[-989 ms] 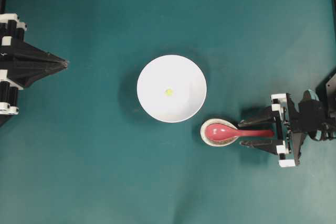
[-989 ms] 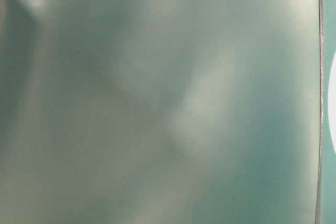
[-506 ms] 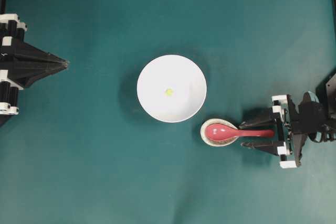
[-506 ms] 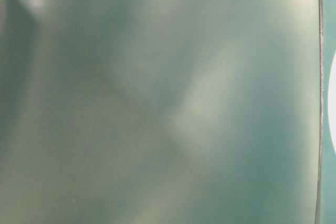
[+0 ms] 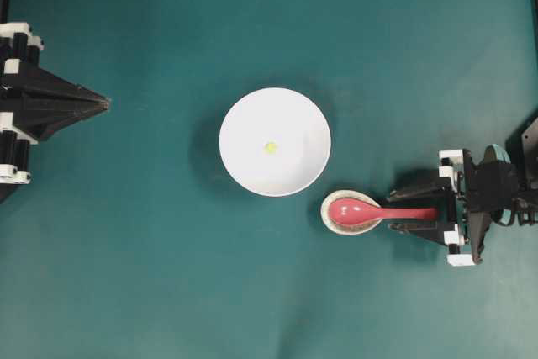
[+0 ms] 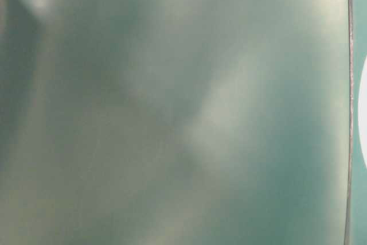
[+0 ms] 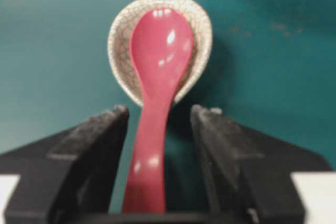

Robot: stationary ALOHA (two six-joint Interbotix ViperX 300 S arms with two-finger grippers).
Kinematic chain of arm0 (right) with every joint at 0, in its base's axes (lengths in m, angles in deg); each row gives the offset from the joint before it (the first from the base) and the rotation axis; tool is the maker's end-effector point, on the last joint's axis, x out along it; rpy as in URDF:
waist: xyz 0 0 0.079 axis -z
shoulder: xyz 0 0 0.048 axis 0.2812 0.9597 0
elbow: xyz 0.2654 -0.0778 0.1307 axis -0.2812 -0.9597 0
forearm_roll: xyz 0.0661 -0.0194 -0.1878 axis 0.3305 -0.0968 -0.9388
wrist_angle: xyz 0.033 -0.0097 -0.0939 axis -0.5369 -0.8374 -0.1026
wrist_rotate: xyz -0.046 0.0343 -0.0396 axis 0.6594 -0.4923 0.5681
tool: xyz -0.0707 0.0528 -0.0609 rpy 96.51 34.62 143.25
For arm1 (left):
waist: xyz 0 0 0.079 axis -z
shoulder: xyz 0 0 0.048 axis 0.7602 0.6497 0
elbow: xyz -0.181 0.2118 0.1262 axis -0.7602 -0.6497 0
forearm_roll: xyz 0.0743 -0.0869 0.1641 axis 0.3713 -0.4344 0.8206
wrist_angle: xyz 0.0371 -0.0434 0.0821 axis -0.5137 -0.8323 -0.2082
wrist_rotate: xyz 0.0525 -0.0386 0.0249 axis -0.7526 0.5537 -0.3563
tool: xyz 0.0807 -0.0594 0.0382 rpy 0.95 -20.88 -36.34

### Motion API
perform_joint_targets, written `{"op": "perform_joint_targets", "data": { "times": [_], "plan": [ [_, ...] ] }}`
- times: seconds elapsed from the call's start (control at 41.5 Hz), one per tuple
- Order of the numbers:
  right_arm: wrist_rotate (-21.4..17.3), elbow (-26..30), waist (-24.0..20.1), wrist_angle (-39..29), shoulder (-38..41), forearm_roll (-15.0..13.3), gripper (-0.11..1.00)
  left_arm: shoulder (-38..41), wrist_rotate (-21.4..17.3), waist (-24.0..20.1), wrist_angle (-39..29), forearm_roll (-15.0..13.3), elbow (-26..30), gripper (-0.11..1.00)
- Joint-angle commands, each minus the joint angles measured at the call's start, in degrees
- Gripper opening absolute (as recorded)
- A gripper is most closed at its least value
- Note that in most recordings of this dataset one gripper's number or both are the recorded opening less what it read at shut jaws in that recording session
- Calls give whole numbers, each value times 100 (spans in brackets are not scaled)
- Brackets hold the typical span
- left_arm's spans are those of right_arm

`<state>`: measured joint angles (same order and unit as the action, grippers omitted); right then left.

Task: Scoop the yellow hexagonal prism block from the bowl with a spoon using the right arm.
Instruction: 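Lift the red spoon out of the spoon rest with the right gripper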

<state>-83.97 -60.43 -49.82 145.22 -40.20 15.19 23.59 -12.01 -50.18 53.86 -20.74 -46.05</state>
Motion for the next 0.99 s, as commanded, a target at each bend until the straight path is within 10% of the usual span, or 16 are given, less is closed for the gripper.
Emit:
{"op": "perform_joint_targets", "data": {
  "times": [0.0,0.699,0.965],
  "plan": [
    [0,9,-35,9,-62,18,58,26,-9,-18,9,18,97,1],
    [229,44,-35,53,-62,26,57,62,0,-9,9,18,88,1],
    [237,53,-26,44,-105,9,23,70,0,-18,9,18,97,1]
  ]
}}
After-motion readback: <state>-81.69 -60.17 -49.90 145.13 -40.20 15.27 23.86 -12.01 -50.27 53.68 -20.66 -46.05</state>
